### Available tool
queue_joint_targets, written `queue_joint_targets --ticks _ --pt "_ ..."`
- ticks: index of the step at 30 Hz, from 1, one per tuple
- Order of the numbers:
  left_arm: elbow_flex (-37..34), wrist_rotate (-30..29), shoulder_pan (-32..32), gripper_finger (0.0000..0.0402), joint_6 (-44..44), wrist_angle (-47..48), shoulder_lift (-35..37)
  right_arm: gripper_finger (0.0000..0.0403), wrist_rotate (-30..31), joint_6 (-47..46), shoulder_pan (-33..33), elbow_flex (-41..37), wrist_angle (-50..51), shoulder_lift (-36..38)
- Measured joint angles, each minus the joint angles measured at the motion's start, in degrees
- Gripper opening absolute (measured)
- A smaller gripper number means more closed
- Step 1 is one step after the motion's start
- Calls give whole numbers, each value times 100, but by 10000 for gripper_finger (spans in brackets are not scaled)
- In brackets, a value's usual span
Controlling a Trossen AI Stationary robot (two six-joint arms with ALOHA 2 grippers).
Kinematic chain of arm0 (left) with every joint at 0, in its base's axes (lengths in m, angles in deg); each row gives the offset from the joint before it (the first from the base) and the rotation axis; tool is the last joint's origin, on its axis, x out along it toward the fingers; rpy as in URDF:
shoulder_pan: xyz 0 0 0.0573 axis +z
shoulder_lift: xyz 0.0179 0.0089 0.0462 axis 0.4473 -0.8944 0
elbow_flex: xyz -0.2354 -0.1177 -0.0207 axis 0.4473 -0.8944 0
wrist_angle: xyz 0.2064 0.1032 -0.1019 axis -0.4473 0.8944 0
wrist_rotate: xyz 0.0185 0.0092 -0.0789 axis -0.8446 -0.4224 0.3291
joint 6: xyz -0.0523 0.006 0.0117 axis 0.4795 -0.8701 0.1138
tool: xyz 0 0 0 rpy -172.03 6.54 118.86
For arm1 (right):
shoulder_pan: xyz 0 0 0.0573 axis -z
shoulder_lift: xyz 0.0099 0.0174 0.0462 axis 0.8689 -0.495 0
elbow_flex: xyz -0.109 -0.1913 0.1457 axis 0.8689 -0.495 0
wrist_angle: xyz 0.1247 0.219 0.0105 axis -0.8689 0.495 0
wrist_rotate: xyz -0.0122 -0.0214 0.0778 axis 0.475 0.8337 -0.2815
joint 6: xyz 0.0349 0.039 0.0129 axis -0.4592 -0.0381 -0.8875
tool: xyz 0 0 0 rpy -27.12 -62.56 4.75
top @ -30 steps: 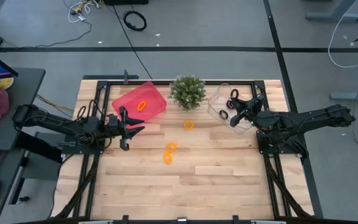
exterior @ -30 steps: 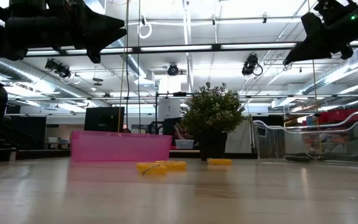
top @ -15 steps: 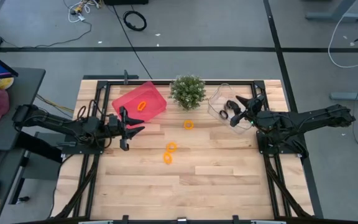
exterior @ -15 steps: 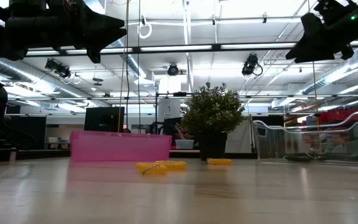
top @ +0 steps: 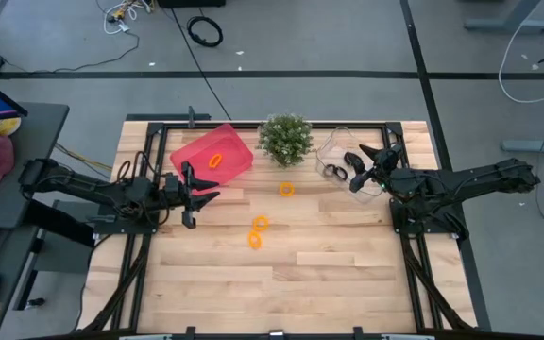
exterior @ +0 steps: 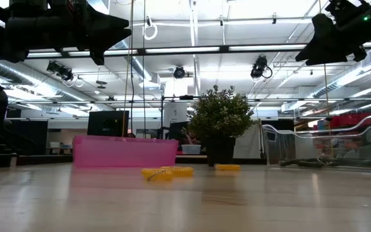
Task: Sort spring keychains
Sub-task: Put the yellow spring keychain into the pink bin
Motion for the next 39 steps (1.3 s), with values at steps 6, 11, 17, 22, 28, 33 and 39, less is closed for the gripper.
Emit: queue_joint_targets --ticks 6,11,17,22,28,33,39 --pt "0 2 0 124 0 0 0 224 -49 2 1 0 -6 1" --pt "0 0 0 124 -2 -2 0 224 -969 205 1 0 -267 -131" --pt "0 -46 4 124 -39 -11 -2 214 -2003 363 217 0 -843 -777" --pt "0 -59 15 124 -50 -80 -2 206 -2916 665 545 0 -1631 -1653" --pt "0 -59 15 124 -54 -80 -2 205 -3930 704 962 143 -2177 -2707" --pt "0 -59 15 124 -57 -81 -2 205 -4354 751 1118 434 -2184 -3588" --pt "0 -61 15 124 -104 -81 -2 205 -4738 947 1203 824 -2181 -4591"
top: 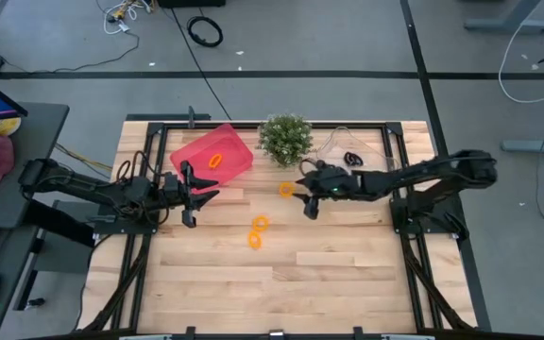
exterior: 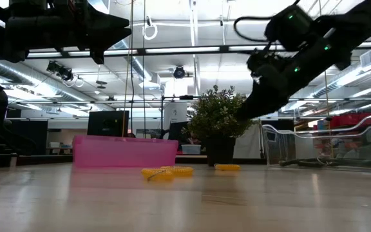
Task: Sort spring keychains
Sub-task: Put the yellow spring keychain into the pink bin
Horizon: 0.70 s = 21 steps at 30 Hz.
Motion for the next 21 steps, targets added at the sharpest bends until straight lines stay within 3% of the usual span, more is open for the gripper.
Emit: queue_joint_targets --ticks 5,15,21 --pt "0 0 0 124 -8 0 0 205 -312 106 48 349 12 -828" --pt "0 0 0 124 14 0 0 205 -368 -11 252 1195 79 -2589" --pt "0 0 0 124 24 -2 0 180 -806 -304 465 1456 189 -3032"
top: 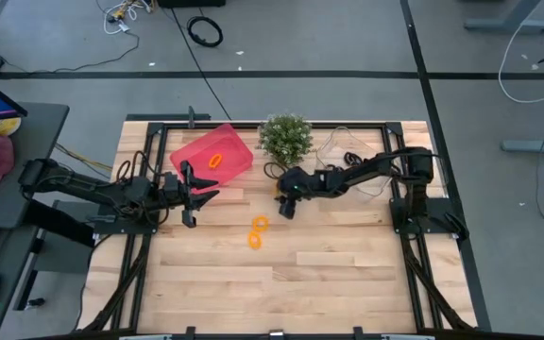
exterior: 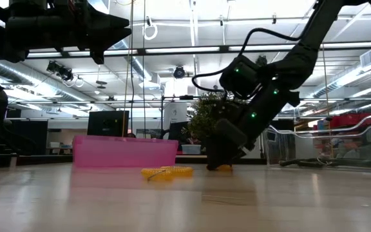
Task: Sort spring keychains
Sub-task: Put the yellow spring keychain into the pink bin
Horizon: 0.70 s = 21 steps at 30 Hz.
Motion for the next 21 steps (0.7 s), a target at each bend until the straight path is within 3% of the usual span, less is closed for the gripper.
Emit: queue_joint_targets --ticks 5,9,21 --pt "0 0 -1 124 1 0 0 66 -127 51 59 11 228 140" --pt "0 0 0 124 13 1 1 18 -178 -59 62 -14 346 258" --pt "0 0 0 124 23 0 0 8 372 60 -285 -59 1024 1091"
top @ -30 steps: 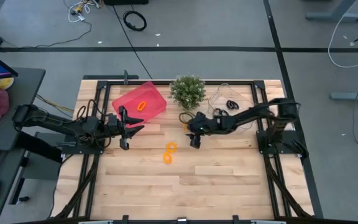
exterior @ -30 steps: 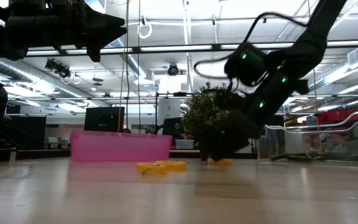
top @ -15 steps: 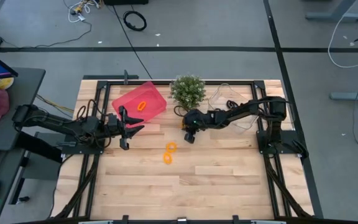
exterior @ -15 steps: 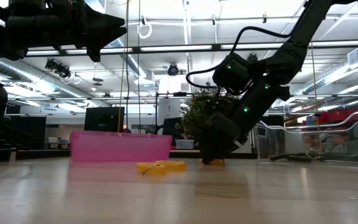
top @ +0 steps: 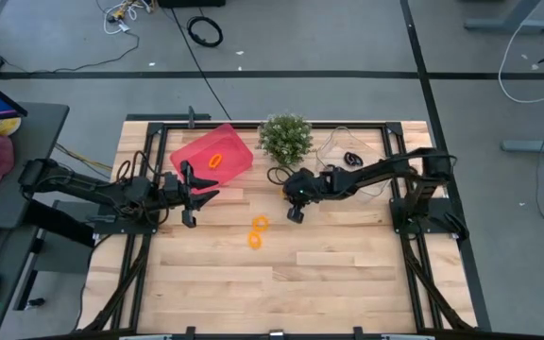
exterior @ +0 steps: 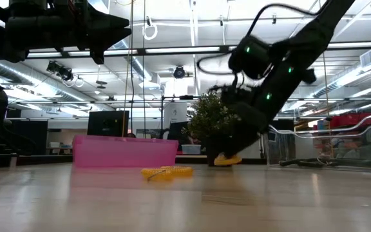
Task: Sort spring keychains
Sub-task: Put the yellow spring keychain into the pink bin
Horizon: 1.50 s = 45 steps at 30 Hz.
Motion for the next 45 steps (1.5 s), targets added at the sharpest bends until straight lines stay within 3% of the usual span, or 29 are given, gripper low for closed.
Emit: queue_joint_targets --ticks 4,15,26,32,39,45 --pt "0 0 0 124 0 0 0 1 327 47 -162 8 195 435" --pt "0 0 0 124 9 0 -11 1 364 253 -768 19 -359 1413" --pt "0 251 -92 124 -526 50 -111 1 -585 359 -1180 30 -1731 1617" --pt "0 181 -333 124 -1344 39 -592 1 -1191 198 -1180 30 -2107 1617" --pt "574 134 -733 127 -2086 82 -1467 1 -1243 95 -1178 30 -2108 1617" --pt "1353 -384 -889 174 -2307 642 -2399 1 -1383 47 -1208 32 -2146 1617"
